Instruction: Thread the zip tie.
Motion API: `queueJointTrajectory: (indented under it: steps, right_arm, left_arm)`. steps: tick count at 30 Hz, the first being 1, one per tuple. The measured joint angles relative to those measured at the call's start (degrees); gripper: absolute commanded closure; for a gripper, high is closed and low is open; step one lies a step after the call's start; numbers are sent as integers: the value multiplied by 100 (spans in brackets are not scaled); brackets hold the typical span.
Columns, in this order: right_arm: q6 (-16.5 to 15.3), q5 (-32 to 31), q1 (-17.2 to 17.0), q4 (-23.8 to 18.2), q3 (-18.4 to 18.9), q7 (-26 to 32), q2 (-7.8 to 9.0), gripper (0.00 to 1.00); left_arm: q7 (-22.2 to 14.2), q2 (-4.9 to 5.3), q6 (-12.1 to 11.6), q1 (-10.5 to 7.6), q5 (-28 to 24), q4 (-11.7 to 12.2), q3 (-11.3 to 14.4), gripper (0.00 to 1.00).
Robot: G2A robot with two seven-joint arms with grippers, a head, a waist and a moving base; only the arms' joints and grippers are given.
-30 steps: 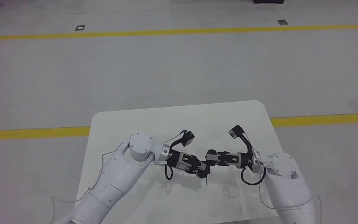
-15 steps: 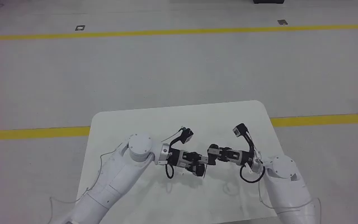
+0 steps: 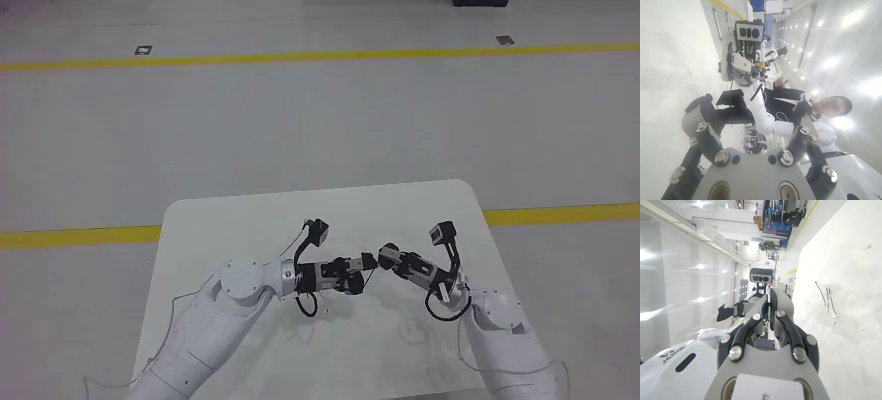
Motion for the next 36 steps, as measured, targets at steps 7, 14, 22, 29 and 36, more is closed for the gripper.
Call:
queueJointTrajectory:
  steps: [7, 14, 22, 29, 36]
  right_arm:
    - [19, 5, -8, -23, -22, -72, -4, 100]
    - [-1, 149, -170, -142, -135, -847, -33, 100]
    - [0, 435, -265, -303, -254, -1342, -81, 100]
    - [3, 434, -282, -363, -242, -1348, -81, 100]
    - [0, 280, -318, -499, -309, -1713, -84, 100]
  left_arm:
    - [25, -3, 4, 30, -56, -4, 18, 0]
    - [646, -24, -851, 318, -534, -19, 12, 0]
    - [1530, -104, -1371, 508, -503, 41, 138, 0]
    - [1540, -106, -1362, 509, -480, 35, 147, 0]
    - [2050, -142, -1350, 538, -245, -2, 334, 0]
